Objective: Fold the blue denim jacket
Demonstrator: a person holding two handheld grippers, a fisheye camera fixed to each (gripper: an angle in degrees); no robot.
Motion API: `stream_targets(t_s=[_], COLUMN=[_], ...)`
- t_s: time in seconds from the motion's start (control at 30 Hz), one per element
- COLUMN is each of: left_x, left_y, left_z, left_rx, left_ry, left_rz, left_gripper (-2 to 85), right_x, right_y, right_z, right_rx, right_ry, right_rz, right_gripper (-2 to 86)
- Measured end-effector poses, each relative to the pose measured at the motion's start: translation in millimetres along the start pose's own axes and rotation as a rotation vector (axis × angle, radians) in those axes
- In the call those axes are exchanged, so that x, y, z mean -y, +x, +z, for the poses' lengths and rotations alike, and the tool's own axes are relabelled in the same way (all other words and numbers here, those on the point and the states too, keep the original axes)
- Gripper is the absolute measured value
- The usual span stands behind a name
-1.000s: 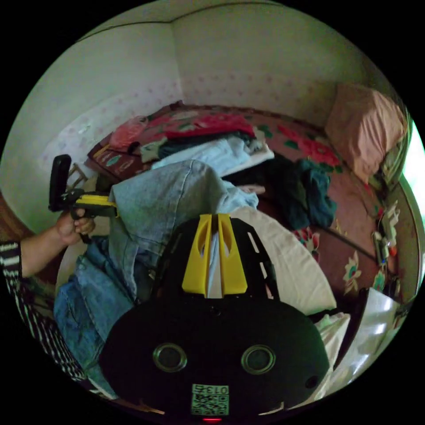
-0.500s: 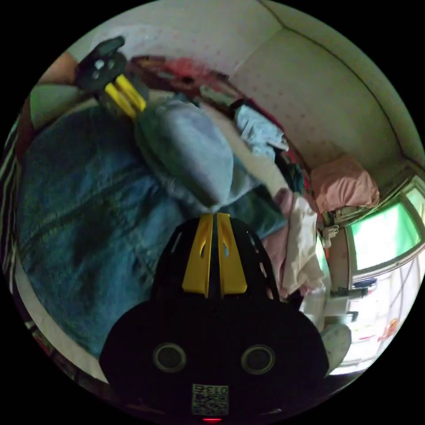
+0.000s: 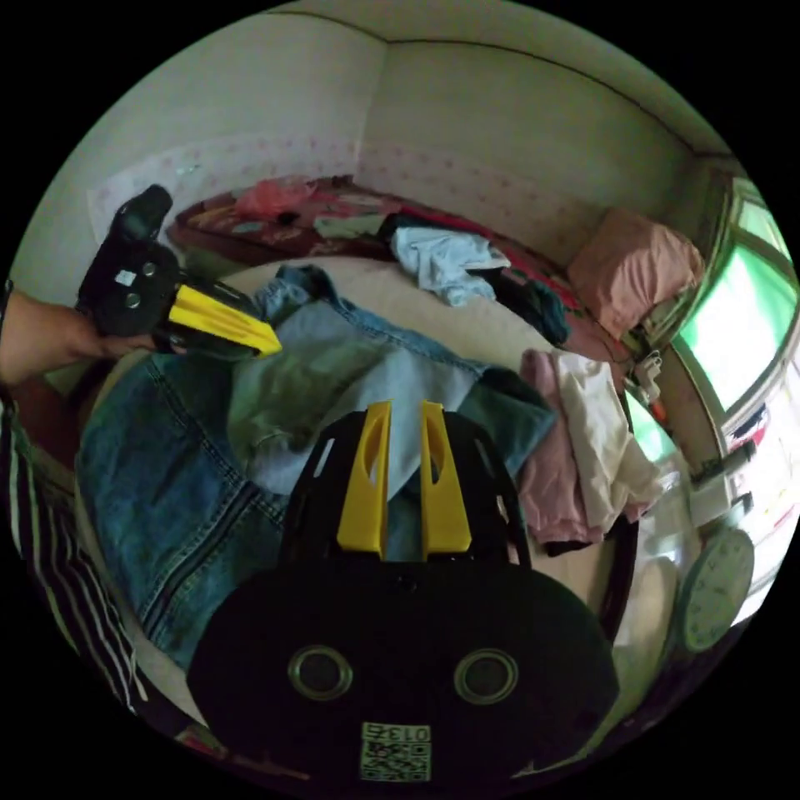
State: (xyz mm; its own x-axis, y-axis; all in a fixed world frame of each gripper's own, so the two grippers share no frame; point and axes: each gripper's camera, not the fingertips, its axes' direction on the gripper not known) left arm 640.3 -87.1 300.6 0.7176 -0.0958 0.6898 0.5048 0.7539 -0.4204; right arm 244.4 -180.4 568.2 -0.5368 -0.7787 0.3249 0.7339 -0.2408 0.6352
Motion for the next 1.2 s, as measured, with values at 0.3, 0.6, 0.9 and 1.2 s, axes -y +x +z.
stream_targets(t_s=[0.3, 0.6, 0.9, 1.2], left_x=[-21.6, -27.2, -141.6, -267.7], left_y=[13.7, 43.2, -15.1, 4.8], left_z=[-7.0, 41.0, 19.1, 16.4], left_rx=[0.021, 0.025, -0.194, -0.290], left_ry=[0.079, -0.027, -0.127, -0.359], left_rz=[-0.062, 0.008, -0.296, -0.497], left_gripper=[-0.3, -0.2, 2.2, 13.2], right_x=[-31.7, -63.2, -140.2, -259.8], right_y=[-10.1, -44.8, 35.9, 71.0], right_z=[-3.9, 31.8, -56.3, -82.7], right_rx=[0.056, 0.041, 0.071, 0.138], right_ry=[-0.019, -0.055, -0.100, -0.344], right_rz=[0.036, -0.074, 0.183, 0.381], right_gripper=[0.8, 0.2, 4.9, 10.9])
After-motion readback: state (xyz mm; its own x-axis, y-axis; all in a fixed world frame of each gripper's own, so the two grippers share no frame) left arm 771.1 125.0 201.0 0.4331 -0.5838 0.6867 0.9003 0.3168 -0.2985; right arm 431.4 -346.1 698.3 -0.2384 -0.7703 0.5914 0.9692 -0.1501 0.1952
